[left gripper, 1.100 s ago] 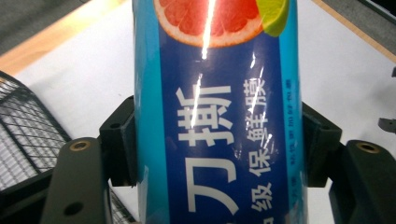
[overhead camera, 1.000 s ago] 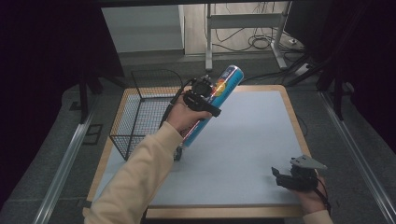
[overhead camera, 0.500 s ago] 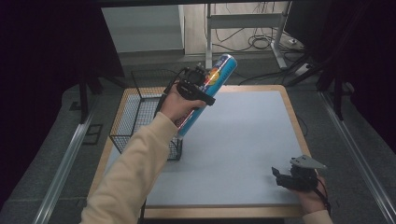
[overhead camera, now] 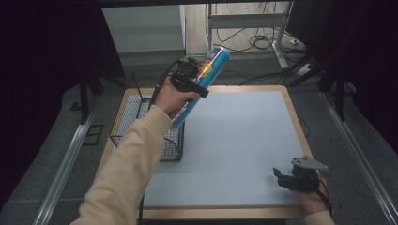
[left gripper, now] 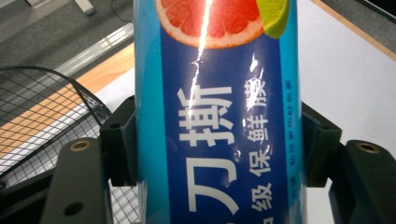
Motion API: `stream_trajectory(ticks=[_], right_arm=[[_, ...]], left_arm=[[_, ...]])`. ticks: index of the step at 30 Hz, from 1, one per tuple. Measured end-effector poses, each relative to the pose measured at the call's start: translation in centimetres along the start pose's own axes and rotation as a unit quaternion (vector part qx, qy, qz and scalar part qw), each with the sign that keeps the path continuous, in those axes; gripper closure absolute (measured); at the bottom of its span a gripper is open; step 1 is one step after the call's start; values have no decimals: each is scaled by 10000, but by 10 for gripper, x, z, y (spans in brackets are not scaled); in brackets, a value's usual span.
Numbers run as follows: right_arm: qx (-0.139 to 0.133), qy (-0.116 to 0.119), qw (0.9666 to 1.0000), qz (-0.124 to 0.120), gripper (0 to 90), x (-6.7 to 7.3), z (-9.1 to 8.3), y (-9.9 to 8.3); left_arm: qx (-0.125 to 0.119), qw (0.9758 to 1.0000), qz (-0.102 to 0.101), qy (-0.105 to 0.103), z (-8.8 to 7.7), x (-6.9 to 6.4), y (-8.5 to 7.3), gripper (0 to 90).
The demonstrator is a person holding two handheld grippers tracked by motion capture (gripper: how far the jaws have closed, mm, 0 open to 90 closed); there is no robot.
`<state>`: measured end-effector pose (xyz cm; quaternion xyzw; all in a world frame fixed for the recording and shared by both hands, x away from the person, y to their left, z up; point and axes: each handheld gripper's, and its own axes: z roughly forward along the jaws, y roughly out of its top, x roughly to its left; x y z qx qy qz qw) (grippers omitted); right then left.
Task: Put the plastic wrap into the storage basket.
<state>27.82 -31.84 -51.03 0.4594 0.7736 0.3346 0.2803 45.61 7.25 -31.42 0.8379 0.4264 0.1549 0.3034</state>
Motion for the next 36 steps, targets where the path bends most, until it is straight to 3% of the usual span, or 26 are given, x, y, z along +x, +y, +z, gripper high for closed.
stream_trajectory(ticks=[6,15,36], right_arm=[[-3,-34,10000,17,163,-1,0,0],[-7,-56,10000,7,164,0,0,0],[27,-76,10000,-30,164,-1,1,-1]], left_arm=[[25,9998,26,193,1,11,-1,316],[29,9996,-46,289,6,29,-6,316],[393,9973,-289,549,38,65,-30,316]])
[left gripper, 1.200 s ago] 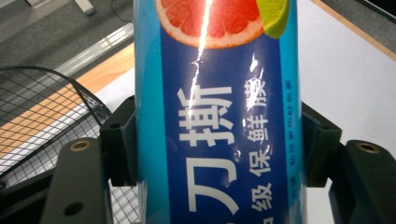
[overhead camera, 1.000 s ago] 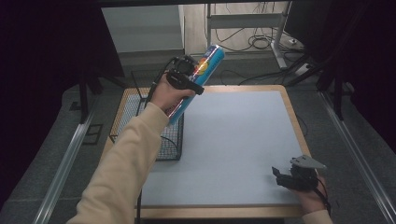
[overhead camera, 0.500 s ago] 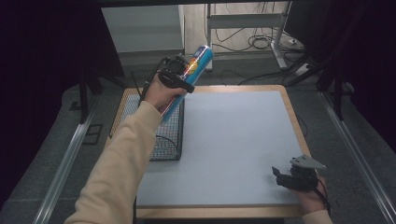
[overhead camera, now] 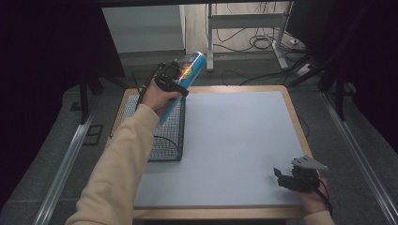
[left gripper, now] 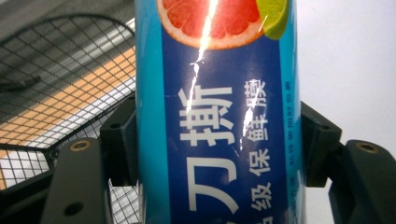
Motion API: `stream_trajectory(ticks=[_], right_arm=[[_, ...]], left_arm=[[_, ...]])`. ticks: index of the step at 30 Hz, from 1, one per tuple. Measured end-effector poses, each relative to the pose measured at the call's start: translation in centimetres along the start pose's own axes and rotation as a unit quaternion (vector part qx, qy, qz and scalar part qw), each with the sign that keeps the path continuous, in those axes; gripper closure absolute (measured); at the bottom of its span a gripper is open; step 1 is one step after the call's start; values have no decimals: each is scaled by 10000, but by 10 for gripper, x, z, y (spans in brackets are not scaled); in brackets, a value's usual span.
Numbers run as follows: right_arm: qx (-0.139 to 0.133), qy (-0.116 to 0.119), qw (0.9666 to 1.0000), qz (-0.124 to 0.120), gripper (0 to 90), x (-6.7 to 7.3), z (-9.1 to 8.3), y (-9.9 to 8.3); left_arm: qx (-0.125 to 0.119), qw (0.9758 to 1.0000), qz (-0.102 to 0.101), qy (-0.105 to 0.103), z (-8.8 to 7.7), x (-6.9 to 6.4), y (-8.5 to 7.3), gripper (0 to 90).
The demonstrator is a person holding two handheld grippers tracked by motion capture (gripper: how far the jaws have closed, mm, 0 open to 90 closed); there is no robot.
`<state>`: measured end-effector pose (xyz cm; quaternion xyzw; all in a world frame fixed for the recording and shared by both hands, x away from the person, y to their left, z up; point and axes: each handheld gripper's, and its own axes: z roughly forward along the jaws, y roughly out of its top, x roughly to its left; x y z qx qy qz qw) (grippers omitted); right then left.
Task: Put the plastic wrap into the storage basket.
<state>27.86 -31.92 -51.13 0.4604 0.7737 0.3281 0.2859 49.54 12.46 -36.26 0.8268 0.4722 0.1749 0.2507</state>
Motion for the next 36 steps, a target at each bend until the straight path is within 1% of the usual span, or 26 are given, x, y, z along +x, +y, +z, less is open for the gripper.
stream_trajectory(ticks=[2,5,7,10,13,14,17,21,23,24,25,26,27,29,31,32,33,34,36], right_arm=[[7,-3,10000,-8,164,0,0,0],[17,-8,10000,-8,165,0,1,-1],[25,-14,10000,-13,165,0,1,-1],[27,-10,10000,-8,165,0,1,-1],[26,-24,10000,-14,165,-1,1,-1],[39,-18,10000,-8,165,-1,1,-1],[40,-24,10000,-16,165,-1,1,-1],[35,-26,10000,-14,165,0,1,-1],[34,-25,10000,-18,165,0,1,-1],[31,-17,10000,-11,165,0,1,-1],[31,-17,10000,-11,165,0,1,-1],[33,-14,10000,-12,165,0,1,-1],[38,-14,10000,-19,165,0,1,-1],[18,-3,10000,-40,165,1,1,-1],[21,5,10000,-55,165,2,1,0],[22,8,10000,-56,165,2,1,0],[27,8,10000,-55,165,2,1,0],[32,9,10000,-47,165,2,1,-1],[31,12,10000,-50,165,2,1,-1]], left_arm=[[42,10000,18,41,5,3,-2,316],[114,9999,-25,43,11,7,-4,316],[167,9998,-3,115,15,10,-6,316],[228,9996,-56,168,21,15,-7,316],[287,9994,-31,215,24,17,-9,316],[335,9992,16,225,28,18,-11,316],[424,9988,20,258,33,20,-13,316],[584,9977,32,343,42,23,-16,316],[605,9975,7,367,44,24,-17,316],[676,9967,32,443,49,25,-20,316],[676,9967,32,443,49,25,-20,316],[751,9959,75,500,54,25,-22,316],[791,9955,74,510,55,25,-23,316],[776,9956,38,531,57,26,-23,316],[788,9954,54,541,58,26,-24,316],[823,9945,107,635,60,25,-24,316],[823,9945,107,635,60,25,-24,316],[901,9934,171,691,62,24,-25,316],[971,9926,152,709,64,25,-26,316]])
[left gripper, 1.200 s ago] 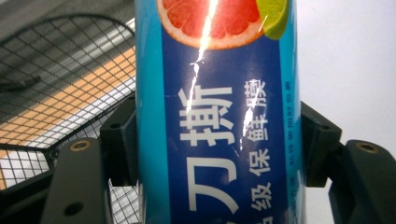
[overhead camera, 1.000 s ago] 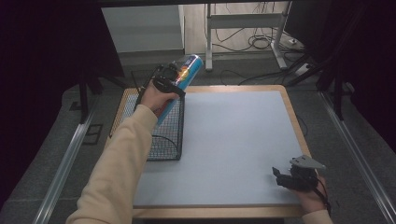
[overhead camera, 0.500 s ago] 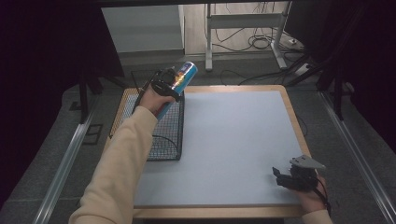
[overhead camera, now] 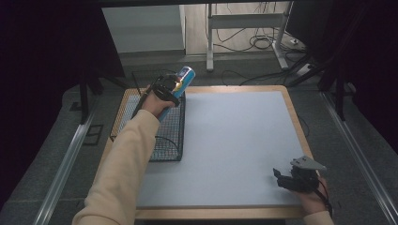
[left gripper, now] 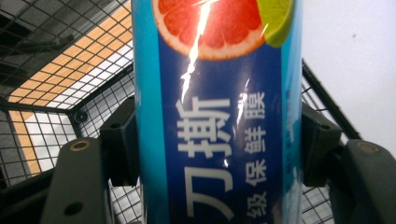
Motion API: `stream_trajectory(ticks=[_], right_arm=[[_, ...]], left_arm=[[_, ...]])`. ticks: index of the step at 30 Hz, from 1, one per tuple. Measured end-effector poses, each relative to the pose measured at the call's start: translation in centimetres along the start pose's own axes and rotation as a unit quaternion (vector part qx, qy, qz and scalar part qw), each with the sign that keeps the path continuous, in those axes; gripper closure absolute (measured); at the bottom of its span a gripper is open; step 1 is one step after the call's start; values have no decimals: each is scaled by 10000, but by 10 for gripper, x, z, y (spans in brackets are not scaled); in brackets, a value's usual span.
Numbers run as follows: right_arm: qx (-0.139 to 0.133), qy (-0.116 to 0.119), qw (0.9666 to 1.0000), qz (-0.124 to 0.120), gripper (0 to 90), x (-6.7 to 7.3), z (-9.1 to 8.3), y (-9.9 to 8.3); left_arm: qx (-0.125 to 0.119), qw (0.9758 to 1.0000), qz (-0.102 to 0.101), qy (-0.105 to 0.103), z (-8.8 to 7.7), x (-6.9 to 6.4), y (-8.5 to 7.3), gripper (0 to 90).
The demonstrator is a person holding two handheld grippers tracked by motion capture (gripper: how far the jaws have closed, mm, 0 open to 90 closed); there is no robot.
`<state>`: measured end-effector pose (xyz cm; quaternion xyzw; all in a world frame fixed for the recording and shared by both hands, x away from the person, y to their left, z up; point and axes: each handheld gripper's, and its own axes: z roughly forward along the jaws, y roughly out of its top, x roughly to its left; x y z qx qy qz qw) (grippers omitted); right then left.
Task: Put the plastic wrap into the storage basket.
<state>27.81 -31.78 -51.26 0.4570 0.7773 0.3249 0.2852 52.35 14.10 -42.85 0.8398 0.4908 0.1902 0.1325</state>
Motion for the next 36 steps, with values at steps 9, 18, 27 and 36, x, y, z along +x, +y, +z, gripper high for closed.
stream_trajectory(ticks=[9,18,27,36], right_arm=[[-4,4,10000,-8,165,1,0,0],[-31,18,10000,-18,165,1,-2,1],[-11,19,10000,-16,165,0,-2,1],[11,42,10000,37,165,-2,0,0]], left_arm=[[304,9994,31,164,12,-1,-1,316],[410,9983,133,392,15,-3,-1,311],[95,9991,122,393,8,-4,-1,273],[-277,9994,-189,-51,-21,-5,-8,160]])
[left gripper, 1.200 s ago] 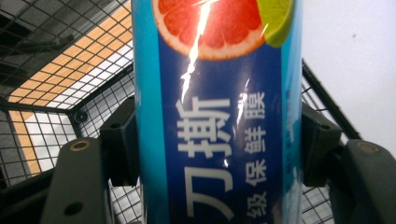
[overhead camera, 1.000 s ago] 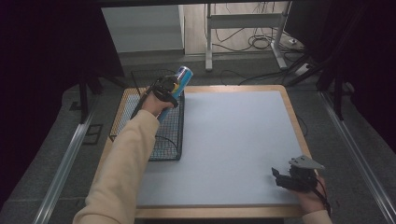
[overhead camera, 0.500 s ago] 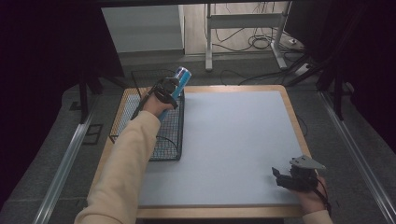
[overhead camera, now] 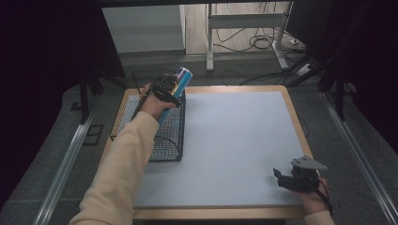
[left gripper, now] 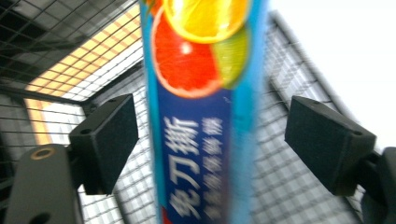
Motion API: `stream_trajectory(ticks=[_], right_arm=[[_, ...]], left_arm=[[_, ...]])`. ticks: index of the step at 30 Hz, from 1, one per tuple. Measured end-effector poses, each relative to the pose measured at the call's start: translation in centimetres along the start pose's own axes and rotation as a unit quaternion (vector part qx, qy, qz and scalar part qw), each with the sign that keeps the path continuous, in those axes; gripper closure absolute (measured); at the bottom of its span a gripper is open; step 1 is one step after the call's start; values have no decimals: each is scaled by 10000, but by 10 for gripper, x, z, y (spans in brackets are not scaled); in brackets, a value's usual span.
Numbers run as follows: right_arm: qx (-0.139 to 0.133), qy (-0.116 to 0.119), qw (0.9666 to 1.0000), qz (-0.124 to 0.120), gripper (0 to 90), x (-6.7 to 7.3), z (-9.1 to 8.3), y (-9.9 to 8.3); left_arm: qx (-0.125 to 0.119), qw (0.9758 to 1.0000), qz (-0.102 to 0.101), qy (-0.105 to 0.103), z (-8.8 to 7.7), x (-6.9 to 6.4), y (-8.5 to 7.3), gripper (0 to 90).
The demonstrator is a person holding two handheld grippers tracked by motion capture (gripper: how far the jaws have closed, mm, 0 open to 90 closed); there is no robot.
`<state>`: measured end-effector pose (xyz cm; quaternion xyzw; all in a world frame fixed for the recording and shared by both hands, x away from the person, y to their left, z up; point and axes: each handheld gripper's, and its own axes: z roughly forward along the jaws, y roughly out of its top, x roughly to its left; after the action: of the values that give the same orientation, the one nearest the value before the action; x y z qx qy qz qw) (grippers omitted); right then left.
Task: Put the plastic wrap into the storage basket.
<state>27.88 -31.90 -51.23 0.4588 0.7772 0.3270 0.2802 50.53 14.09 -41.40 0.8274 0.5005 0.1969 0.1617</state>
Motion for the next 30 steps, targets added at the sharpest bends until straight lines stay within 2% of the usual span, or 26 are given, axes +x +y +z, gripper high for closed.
stream_trajectory(ticks=[2,3,4,5,6,7,8,9,14,16,20,22,24,25,26,29,30], right_arm=[[-8,13,10000,22,165,0,0,0],[-18,12,10000,28,165,0,1,1],[-18,12,10000,28,165,0,1,1],[-40,19,10000,15,165,0,1,3],[-38,27,10000,-4,165,1,2,3],[-41,39,10000,-19,164,2,2,3],[-40,54,10000,-27,164,2,2,3],[-39,62,10000,-18,164,2,2,3],[-80,59,10000,-9,164,1,2,5],[-84,58,9999,-36,164,3,3,6],[-102,40,9999,-98,164,7,2,9],[-157,34,9998,-126,165,9,1,12],[-202,28,9996,-180,165,12,1,15],[-202,28,9996,-180,165,12,1,15],[-210,43,9995,-225,164,15,2,16],[-207,98,9993,-283,164,19,5,18],[-208,112,9993,-304,164,19,6,18]], left_arm=[[-49,10000,-5,-65,-5,-1,-1,143],[-216,9996,-15,-168,-17,-3,-4,138],[-216,9996,-15,-168,-17,-3,-4,133],[-453,9983,-80,-358,-32,-5,-8,131],[-566,9974,-93,-432,-39,-5,-11,129],[-566,9974,-93,-432,-39,-5,-11,129],[-708,9958,-114,-567,-50,-7,-17,129],[-761,9952,-100,-611,-54,-8,-20,129],[-897,9925,-111,-818,-66,-14,-31,132],[-1006,9908,-45,-903,-71,-19,-39,134],[-1206,9856,-73,-1180,-77,-29,-51,144],[-1253,9841,58,-1261,-81,-37,-57,145],[-1330,9814,171,-1371,-87,-46,-65,145],[-1330,9814,171,-1371,-87,-46,-65,145],[-1458,9782,252,-1454,-94,-56,-74,145],[-1622,9730,431,-1583,-104,-72,-88,149],[-1679,9705,474,-1663,-106,-78,-93,151]])
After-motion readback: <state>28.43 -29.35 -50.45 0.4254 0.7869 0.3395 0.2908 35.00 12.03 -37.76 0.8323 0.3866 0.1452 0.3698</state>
